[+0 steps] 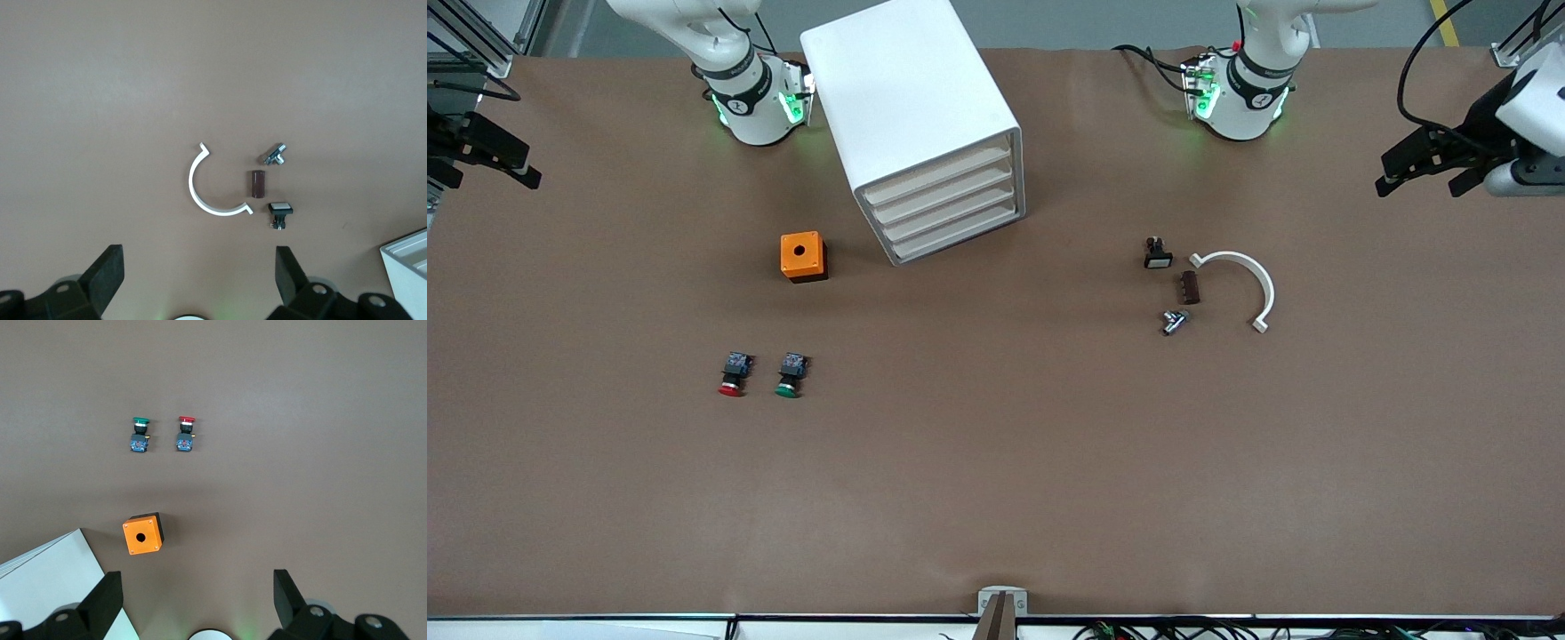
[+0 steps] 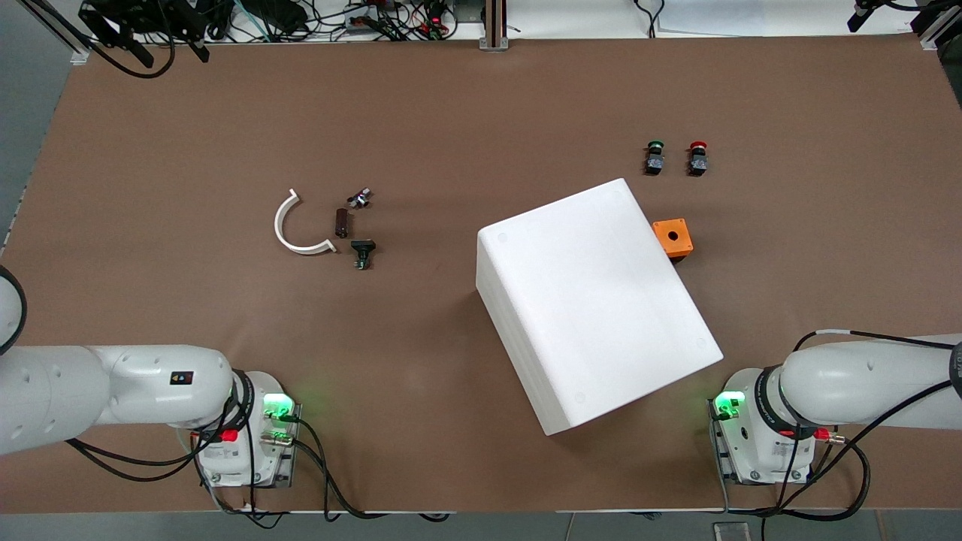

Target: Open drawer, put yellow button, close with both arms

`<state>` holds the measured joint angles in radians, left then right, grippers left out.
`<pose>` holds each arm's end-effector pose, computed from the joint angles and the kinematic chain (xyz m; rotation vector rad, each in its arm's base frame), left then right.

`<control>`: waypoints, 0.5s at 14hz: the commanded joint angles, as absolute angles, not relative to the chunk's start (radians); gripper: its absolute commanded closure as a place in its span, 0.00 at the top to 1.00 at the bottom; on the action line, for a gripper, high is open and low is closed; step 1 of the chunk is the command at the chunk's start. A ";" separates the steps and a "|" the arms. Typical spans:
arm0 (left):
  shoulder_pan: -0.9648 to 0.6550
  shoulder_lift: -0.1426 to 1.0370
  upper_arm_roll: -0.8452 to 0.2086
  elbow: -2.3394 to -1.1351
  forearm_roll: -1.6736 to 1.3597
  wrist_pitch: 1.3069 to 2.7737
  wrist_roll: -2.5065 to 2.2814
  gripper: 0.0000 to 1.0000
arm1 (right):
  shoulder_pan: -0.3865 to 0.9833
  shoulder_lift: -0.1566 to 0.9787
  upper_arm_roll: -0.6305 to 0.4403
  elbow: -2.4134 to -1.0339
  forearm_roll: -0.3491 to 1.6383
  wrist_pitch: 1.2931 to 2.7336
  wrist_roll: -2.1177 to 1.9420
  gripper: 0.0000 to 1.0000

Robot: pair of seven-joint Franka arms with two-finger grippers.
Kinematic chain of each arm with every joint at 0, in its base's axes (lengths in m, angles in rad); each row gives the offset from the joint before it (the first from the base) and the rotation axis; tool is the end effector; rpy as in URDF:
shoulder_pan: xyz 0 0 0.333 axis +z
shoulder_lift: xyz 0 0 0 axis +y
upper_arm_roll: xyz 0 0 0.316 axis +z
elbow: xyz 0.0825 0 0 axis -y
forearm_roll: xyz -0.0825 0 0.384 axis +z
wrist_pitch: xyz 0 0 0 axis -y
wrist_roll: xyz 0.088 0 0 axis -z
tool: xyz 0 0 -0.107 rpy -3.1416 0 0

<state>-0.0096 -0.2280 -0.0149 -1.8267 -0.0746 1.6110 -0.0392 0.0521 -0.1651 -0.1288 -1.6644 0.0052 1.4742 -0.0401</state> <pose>0.4841 -0.0204 0.6256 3.0699 0.0270 0.0154 0.4904 -0.0431 0.6581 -3.1131 0.0532 0.0387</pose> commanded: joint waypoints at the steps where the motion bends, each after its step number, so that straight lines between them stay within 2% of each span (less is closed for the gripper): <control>1: -0.023 -0.223 -0.018 -1.773 -0.048 1.591 -0.044 1.00 | 0.048 -0.192 -0.120 -1.687 -0.008 1.474 -0.043 1.00; 7: -0.023 -0.192 -0.048 -1.743 -0.048 1.562 -0.074 1.00 | 0.046 -0.192 -0.110 -1.687 -0.008 1.473 -0.041 1.00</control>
<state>-0.0154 -0.2137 -0.0474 -1.7773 -0.0738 1.5873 -0.0612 0.0521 -0.1651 -0.1208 -1.6659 0.0052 1.4740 -0.0401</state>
